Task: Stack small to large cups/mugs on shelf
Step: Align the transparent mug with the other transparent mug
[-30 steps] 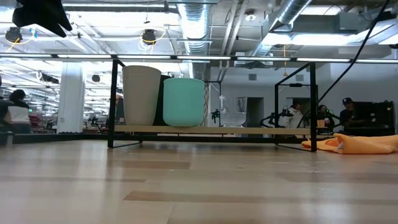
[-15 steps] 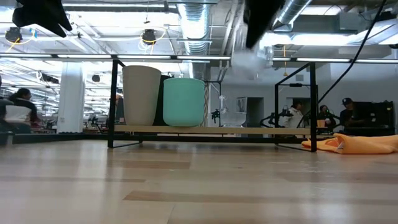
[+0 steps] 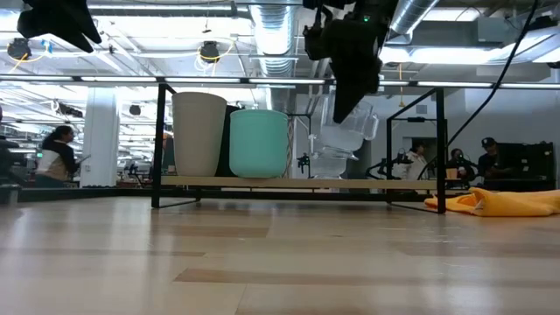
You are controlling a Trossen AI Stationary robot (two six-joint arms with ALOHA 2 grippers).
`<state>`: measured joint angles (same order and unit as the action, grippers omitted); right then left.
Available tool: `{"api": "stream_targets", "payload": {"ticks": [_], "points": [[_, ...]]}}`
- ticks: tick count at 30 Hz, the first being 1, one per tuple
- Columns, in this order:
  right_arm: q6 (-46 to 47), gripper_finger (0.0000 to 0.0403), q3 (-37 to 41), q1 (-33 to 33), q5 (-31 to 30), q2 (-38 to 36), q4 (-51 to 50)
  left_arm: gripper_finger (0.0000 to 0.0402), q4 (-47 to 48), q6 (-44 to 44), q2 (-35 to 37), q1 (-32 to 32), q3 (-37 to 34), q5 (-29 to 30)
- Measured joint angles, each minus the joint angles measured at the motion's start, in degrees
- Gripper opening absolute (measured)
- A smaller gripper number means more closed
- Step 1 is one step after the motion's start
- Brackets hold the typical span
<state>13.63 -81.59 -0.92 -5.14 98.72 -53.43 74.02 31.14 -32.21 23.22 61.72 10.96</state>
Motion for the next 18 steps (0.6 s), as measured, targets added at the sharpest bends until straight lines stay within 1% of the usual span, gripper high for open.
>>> {"api": "stream_targets", "payload": {"ticks": [9, 18], "points": [[-0.01, 0.0006, 1.56, -0.20, 0.69, 0.00, 4.20, 0.0135, 0.02, 0.00, 0.00, 0.00, -0.01, -0.02], [1.36, 0.0008, 3.23, -0.36, 1.69, 0.00, 4.71, 0.0135, 0.02, -0.02, 0.00, 0.01, -0.01, -0.02]]}}
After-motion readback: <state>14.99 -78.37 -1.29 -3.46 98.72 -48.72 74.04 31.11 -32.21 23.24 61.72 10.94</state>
